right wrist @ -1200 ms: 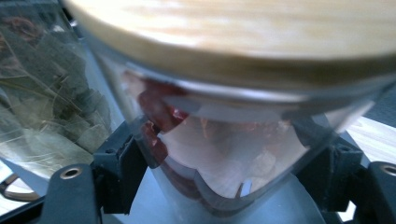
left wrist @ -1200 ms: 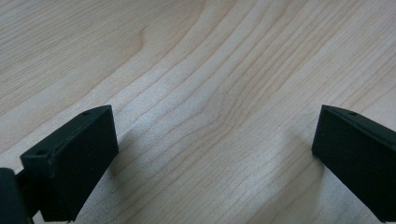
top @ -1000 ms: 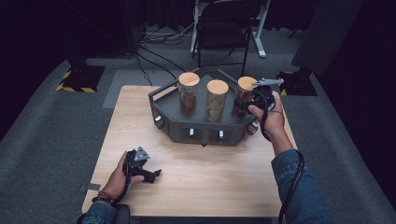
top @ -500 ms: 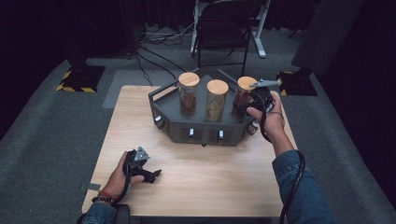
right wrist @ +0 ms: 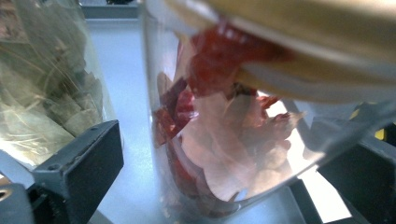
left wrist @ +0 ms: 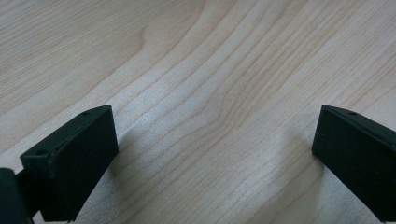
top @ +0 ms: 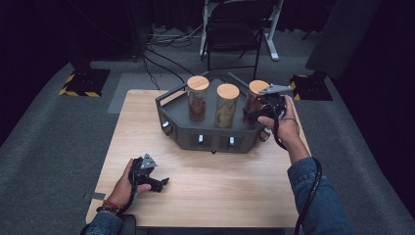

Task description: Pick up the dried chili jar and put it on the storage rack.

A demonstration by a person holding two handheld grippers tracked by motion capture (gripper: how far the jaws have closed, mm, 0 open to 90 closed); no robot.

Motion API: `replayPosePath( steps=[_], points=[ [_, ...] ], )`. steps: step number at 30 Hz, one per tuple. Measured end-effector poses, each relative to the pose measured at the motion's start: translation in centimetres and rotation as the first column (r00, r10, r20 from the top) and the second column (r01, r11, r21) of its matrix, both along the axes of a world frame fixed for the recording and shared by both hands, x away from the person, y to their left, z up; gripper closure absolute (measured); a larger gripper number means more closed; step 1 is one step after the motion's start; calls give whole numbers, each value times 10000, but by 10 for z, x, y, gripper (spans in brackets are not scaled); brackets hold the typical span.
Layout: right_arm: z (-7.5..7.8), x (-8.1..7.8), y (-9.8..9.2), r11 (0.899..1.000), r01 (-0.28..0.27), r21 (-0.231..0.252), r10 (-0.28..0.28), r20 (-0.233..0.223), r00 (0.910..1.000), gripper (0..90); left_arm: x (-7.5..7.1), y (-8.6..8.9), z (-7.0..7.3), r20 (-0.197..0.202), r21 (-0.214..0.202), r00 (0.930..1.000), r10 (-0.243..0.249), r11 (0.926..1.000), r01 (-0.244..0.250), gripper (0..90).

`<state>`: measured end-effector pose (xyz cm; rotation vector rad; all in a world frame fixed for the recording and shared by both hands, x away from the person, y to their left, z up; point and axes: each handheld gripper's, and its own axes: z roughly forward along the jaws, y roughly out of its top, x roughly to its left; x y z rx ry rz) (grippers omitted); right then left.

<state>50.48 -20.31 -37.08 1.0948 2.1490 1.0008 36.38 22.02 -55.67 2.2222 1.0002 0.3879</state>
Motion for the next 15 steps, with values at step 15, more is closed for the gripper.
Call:
replayPosePath(
  steps=[15],
  points=[
    [15,-27,-18,9947,113,-1021,-45,670,9977,19,0,0,0,0,2,10000,0,10000,0,0]
  ],
)
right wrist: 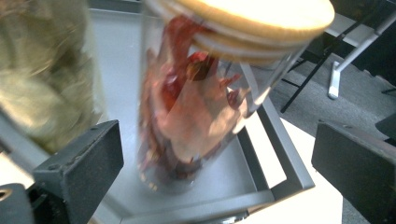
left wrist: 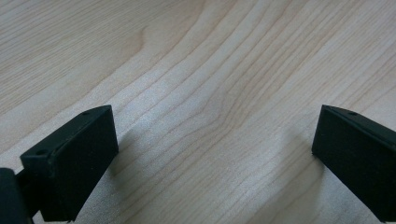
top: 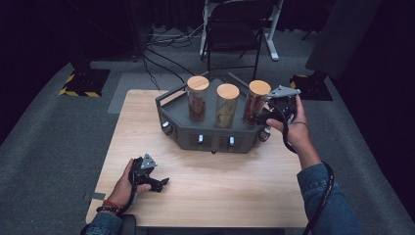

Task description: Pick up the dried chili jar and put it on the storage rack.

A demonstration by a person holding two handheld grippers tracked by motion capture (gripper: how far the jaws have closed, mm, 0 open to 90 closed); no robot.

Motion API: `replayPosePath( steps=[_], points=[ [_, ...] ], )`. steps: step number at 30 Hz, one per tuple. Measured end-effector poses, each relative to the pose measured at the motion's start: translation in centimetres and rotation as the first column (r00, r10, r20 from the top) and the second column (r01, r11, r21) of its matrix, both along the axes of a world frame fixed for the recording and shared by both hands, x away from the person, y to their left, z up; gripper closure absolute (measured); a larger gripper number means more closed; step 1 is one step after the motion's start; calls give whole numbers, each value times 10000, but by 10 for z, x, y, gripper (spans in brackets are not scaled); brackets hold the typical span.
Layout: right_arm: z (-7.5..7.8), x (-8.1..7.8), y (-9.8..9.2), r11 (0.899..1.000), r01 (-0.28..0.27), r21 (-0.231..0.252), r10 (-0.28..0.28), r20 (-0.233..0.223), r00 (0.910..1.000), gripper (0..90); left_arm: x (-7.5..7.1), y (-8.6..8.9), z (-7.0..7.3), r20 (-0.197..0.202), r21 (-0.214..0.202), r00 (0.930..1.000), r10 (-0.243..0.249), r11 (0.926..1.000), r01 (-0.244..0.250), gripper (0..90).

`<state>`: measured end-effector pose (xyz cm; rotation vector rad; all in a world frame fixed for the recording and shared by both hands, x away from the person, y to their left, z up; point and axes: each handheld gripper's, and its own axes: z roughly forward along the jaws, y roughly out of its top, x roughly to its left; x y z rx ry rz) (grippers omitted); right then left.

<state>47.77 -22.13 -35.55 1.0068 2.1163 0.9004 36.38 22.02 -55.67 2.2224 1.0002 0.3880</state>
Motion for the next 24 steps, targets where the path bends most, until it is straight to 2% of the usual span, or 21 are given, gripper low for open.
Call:
replayPosePath(
  steps=[2,13,16,24],
  points=[
    [0,-6,-3,9999,-73,-108,75,127,9999,19,0,0,0,1,-3,10000,1,10000,-1,0],
    [-5,-33,-17,9986,-531,-38,532,415,9977,19,0,0,0,-2,0,10000,1,10000,-1,0],
    [-8,-42,-17,9969,-716,-337,732,492,9961,19,0,0,0,1,-7,10000,-1,10000,1,0],
    [-22,-63,-17,9910,-1198,-597,1222,391,9917,19,0,0,0,1,-3,10000,1,10000,-1,0]
  ],
)
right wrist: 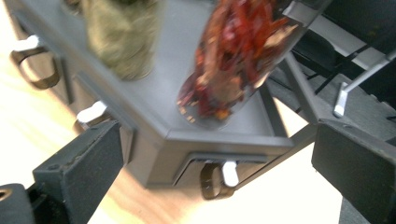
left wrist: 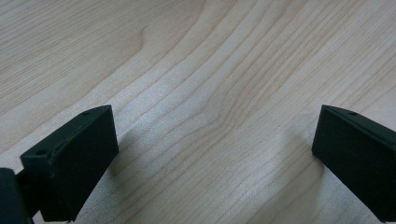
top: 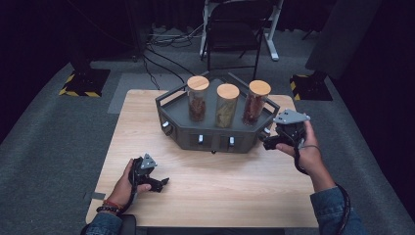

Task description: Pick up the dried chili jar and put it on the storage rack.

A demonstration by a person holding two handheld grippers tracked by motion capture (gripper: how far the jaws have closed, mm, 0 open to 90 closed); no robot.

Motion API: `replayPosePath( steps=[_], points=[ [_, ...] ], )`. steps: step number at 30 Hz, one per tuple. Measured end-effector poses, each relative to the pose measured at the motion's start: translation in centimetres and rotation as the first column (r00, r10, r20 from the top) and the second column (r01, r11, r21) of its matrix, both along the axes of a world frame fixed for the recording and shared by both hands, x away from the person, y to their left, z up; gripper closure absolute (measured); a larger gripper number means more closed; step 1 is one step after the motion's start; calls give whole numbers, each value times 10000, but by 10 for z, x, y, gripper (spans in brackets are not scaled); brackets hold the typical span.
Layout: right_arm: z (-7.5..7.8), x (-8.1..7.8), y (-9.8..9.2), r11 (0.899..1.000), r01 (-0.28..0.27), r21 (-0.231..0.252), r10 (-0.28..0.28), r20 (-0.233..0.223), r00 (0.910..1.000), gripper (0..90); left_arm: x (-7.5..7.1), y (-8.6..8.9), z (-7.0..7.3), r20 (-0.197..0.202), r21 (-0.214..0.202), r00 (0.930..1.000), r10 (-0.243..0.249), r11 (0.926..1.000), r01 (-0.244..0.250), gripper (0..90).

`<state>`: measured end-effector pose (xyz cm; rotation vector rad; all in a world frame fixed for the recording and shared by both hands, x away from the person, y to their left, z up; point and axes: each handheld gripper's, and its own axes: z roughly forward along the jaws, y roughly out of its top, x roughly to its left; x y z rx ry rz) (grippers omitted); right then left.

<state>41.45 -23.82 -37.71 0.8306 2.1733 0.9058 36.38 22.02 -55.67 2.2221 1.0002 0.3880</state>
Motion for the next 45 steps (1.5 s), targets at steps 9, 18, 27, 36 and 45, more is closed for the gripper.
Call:
replayPosePath(
  steps=[9,18,27,36,45],
  points=[
    [-18,-21,-6,9999,-135,-10,135,-82,9999,19,0,0,0,0,1,10000,1,10000,-1,0],
    [-50,-38,-15,9998,-190,-53,188,-372,9991,19,0,0,0,-20,21,10000,-6,10000,6,0],
    [-76,-46,-21,9986,-192,-483,160,-643,9978,19,0,0,0,-25,24,10000,-10,10000,10,0],
    [-103,-54,-26,9966,-334,-754,255,-1042,9942,19,0,0,0,-26,29,10000,-9,10000,9,0],
    [-130,-60,-37,9971,-164,-747,40,-1625,9867,19,0,0,0,-22,19,10000,-10,10000,10,0]
  ],
)
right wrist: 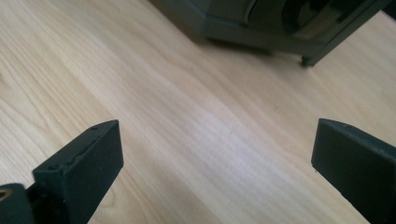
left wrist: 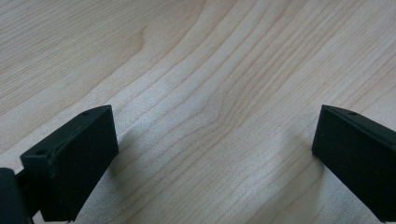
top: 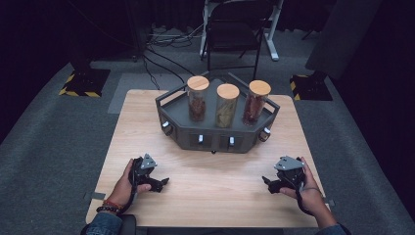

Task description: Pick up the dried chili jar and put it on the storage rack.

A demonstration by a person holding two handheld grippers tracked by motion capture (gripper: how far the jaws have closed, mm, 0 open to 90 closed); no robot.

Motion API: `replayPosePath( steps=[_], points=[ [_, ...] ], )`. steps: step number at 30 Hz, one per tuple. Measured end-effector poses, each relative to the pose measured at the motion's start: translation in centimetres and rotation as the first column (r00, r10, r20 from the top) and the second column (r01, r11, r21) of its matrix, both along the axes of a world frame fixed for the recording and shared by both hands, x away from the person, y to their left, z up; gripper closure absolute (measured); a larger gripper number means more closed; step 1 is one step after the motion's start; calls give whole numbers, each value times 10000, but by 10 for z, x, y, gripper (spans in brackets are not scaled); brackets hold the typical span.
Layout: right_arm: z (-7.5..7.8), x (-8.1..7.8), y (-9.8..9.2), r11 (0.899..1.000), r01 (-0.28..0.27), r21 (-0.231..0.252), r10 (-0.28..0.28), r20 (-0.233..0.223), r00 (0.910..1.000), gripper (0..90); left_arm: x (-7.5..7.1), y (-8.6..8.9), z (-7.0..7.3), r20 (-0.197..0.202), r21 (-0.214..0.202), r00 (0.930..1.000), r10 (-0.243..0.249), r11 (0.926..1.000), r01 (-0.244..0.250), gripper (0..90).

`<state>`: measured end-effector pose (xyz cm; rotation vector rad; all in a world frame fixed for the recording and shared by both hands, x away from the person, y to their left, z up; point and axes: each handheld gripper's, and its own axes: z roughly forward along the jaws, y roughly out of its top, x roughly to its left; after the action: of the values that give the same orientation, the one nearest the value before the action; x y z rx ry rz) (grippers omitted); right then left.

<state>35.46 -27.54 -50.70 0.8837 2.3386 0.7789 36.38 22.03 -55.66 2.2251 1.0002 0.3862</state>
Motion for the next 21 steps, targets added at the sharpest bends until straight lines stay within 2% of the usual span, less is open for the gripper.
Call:
replayPosePath(
  steps=[7,18,21],
  points=[
    [-22,-7,-8,9996,271,28,-270,-407,9988,20,0,0,0,-4,3,10000,1,10000,-1,0],
    [-40,-15,-15,9992,368,163,-352,-905,9953,21,0,0,0,-4,5,10000,-2,10000,2,0],
    [-44,-17,-20,9971,495,576,-436,-1000,9940,15,0,0,0,-5,2,10000,0,10000,0,0]
  ],
)
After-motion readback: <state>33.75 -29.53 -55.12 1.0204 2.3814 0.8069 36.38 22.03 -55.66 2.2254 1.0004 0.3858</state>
